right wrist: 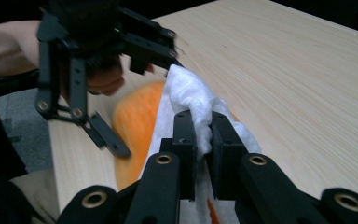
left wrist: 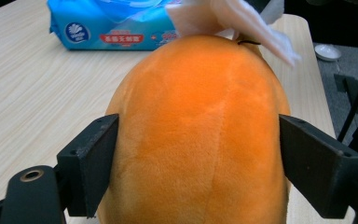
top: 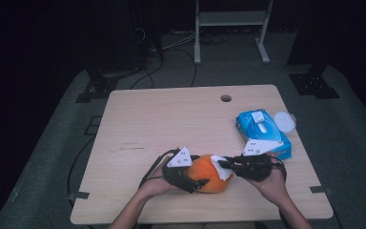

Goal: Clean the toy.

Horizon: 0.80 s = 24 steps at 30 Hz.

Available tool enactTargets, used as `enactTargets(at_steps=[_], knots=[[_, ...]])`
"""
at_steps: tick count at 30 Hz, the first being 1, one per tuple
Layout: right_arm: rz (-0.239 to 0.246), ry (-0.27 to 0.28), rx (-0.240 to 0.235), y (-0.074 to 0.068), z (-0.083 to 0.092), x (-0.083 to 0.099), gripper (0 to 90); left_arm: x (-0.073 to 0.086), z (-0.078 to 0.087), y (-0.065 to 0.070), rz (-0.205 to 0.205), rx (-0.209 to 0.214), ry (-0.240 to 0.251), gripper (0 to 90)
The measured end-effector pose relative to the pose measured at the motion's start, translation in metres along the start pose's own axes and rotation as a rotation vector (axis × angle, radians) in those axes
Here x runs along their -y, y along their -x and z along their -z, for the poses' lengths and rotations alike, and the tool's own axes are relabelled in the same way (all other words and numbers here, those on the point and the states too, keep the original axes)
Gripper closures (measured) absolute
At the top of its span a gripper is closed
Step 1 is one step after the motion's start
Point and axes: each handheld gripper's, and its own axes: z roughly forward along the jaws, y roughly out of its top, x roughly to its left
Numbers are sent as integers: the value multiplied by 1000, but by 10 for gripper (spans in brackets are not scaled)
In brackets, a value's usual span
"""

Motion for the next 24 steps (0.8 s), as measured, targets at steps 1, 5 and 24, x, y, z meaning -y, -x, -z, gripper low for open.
enactTargets(at_steps=[1,5,24], knots=[[13,-9,-1,-2,-2,0,815,0,0,0,-1,2,0,165],[9,-44,-7,1,-6,9,817,3,4,-4,17,32,17,166],[13,-55,12,2,1,6,817,-1,1,-1,13,11,25,217]])
